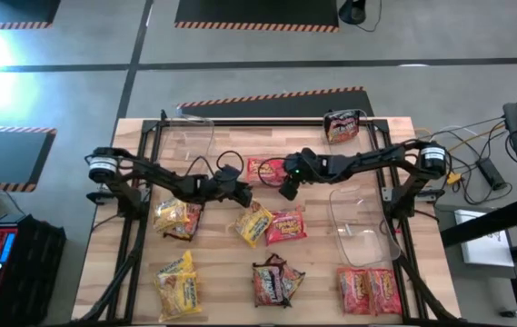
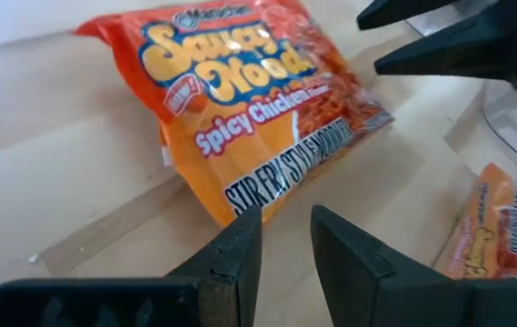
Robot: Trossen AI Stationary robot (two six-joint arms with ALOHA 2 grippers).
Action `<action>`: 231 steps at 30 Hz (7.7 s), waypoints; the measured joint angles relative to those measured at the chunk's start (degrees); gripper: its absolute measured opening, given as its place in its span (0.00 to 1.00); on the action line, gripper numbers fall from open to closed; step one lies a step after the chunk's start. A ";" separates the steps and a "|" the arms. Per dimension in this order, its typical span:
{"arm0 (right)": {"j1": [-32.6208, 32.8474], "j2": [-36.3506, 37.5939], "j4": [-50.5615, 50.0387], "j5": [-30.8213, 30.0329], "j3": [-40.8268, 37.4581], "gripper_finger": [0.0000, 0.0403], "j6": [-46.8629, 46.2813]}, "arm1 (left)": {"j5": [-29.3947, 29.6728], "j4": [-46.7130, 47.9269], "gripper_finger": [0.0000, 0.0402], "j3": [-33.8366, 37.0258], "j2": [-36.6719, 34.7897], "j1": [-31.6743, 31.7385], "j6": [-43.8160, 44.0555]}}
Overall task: Sort Maruchan noodles
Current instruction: Put the orange noodle pack into the bottom transparent bin
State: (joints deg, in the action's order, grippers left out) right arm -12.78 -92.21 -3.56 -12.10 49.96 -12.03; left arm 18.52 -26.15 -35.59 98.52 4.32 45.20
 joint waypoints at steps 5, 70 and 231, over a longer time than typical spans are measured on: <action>0.00 -2.15 2.87 -0.18 -1.06 0.39 -0.02 | 0.00 -3.96 0.20 -0.02 0.88 0.10 -0.45; -0.66 -6.88 11.88 -3.71 -5.30 0.39 1.60 | 7.87 -11.86 0.48 -0.37 8.43 1.61 19.39; -5.11 -7.03 -0.88 8.64 -5.32 0.39 3.78 | -16.09 -18.43 0.48 -8.13 13.81 10.27 5.34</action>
State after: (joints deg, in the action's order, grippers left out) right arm -17.89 -99.24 -4.44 -3.47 44.64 -8.25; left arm 2.44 -44.59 -43.73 112.33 14.59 50.54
